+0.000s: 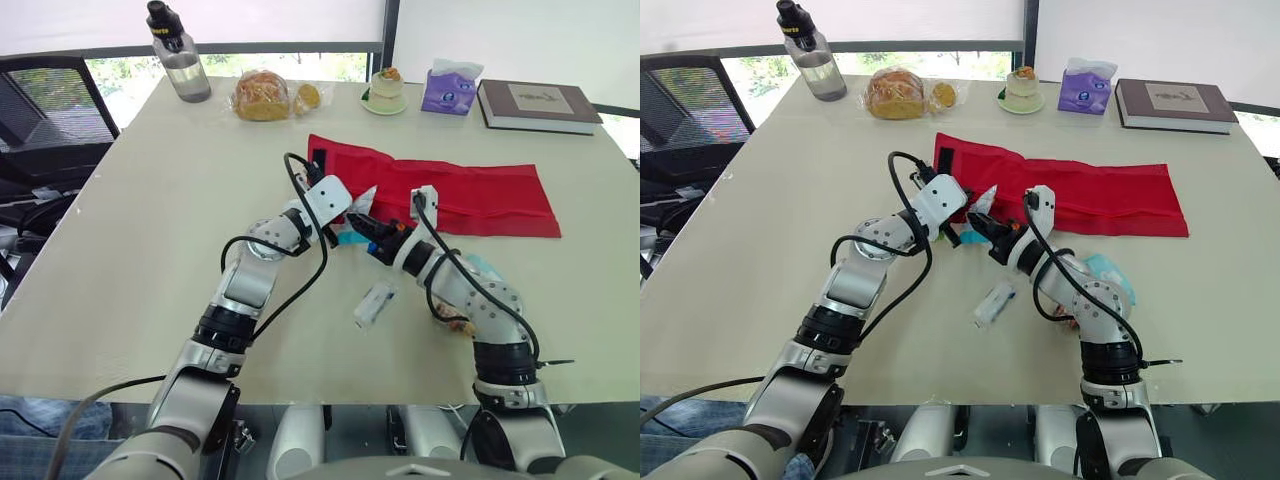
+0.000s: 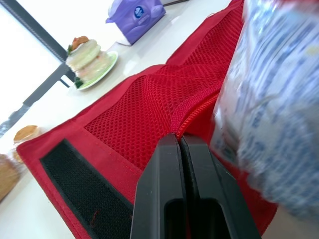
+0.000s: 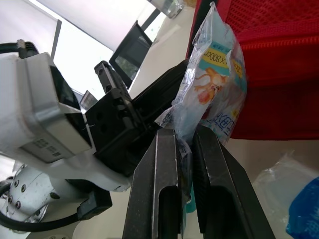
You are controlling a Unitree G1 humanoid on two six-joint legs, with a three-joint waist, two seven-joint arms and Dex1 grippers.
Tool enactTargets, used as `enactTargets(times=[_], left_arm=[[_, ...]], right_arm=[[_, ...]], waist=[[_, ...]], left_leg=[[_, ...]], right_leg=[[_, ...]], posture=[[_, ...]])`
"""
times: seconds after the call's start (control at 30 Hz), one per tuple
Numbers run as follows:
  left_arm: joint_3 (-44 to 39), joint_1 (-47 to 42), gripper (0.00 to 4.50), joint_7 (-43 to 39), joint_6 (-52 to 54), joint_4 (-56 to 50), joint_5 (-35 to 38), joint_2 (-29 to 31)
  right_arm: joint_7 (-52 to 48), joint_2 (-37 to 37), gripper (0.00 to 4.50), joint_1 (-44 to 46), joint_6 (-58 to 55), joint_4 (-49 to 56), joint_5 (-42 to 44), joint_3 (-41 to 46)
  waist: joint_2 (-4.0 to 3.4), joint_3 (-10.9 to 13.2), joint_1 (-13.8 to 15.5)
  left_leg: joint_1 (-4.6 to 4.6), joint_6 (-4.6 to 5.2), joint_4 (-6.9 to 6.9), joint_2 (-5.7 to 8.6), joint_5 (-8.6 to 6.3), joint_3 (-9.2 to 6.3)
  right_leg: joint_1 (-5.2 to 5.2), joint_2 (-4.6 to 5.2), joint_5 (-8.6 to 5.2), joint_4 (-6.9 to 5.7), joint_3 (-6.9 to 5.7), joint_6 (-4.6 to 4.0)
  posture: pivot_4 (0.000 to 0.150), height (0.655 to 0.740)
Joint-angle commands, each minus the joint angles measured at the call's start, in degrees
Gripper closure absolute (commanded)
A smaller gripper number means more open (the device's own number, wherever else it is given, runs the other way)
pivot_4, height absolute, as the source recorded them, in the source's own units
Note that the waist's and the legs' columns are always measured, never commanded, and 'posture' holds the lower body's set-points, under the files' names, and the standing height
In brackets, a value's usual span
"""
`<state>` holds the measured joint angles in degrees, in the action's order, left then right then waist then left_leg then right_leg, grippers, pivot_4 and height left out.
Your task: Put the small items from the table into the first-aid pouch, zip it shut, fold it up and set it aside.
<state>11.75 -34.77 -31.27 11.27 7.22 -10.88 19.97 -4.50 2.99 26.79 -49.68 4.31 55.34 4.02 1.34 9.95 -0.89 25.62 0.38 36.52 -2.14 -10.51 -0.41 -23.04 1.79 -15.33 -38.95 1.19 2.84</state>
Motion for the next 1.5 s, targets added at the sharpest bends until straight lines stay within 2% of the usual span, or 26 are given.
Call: enactTargets(times=[0.03, 0.2, 0.43, 0.57, 0.8, 1.3, 1.43, 1.5], left_arm=[[-0.8, -1.1, 4.47, -1.6, -0.6, -1.4, 1.8, 0.6], [-2.2, -0.4, 4.47, -1.8, 1.2, -2.6, 3.3, 1.1], [-4.1, 2.1, 4.47, -1.2, 5.5, -5.1, 5.8, 0.3], [-5.5, 3.2, 4.47, -0.6, 6.8, -5.3, 7.6, 0.1], [-6.9, 4.2, 4.47, -0.1, 7.2, -4.0, 9.8, 0.2], [-8.2, 3.3, 4.47, -1.7, 6.6, 0.7, 14.7, -0.8], [-7.9, 3.3, 4.50, -2.4, 6.2, 1.2, 15.1, -0.9], [-7.9, 3.2, 4.50, -2.5, 5.9, 1.7, 15.2, -0.9]], right_arm=[[0.8, 2.7, 4.50, 2.1, 0.2, -2.3, 2.1, 2.6], [2.7, 7.0, 4.50, 4.8, 0.6, -9.1, 3.6, 6.4], [6.5, 5.5, 4.50, 7.0, -1.4, -13.3, 0.7, 6.4], [10.0, 5.2, 4.50, 8.7, -5.5, -13.2, 1.5, 7.3], [13.4, 4.2, 4.50, 9.2, -6.0, -12.9, -3.7, 6.6], [13.5, 3.4, 4.50, 8.5, -7.1, -10.2, -6.2, 7.0], [13.1, 3.5, 2.89, 8.2, -7.3, -9.6, -6.9, 6.6], [13.1, 3.6, 1.80, 8.1, -7.4, -9.3, -7.3, 6.6]], waist=[[0.00, 0.0, 0.0], [-0.01, 0.0, -0.1], [-0.02, 0.0, -0.1], [-0.02, 0.0, -0.1], [-0.02, 0.0, -0.1], [-0.02, 0.0, -0.1], [-0.02, 0.0, 0.0], [-0.02, 0.0, 0.1]], left_leg=[[0.00, 0.00, -0.01, 0.00, 0.00, -0.01], [-0.01, 0.00, -0.02, -0.01, 0.00, 0.01], [0.01, 0.00, -0.02, -0.01, 0.00, 0.07], [0.00, 0.00, -0.02, -0.03, 0.00, 0.03], [0.01, 0.00, -0.02, -0.02, 0.00, 0.09], [0.01, 0.00, -0.02, -0.02, 0.00, 0.08], [0.01, 0.00, -0.02, -0.02, 0.00, 0.08], [0.02, 0.00, -0.02, -0.02, 0.00, 0.07]], right_leg=[[-0.01, -0.01, 0.00, 0.00, -0.01, 0.00], [-0.04, -0.02, 0.00, -0.03, 0.02, 0.00], [-0.05, 0.01, 0.01, 0.00, 0.06, 0.00], [-0.07, -0.02, 0.01, -0.05, 0.04, -0.02], [-0.08, 0.00, 0.01, -0.03, 0.08, -0.02], [-0.08, -0.01, 0.03, -0.03, 0.07, -0.03], [-0.08, -0.01, 0.03, -0.03, 0.07, -0.03], [-0.08, -0.01, 0.03, -0.01, 0.07, -0.03]], posture=[[0.150, 0.7400], [0.150, 0.7400], [0.150, 0.7400], [0.150, 0.7400], [0.150, 0.7400], [0.150, 0.7400], [0.150, 0.7400], [0.150, 0.7400]])
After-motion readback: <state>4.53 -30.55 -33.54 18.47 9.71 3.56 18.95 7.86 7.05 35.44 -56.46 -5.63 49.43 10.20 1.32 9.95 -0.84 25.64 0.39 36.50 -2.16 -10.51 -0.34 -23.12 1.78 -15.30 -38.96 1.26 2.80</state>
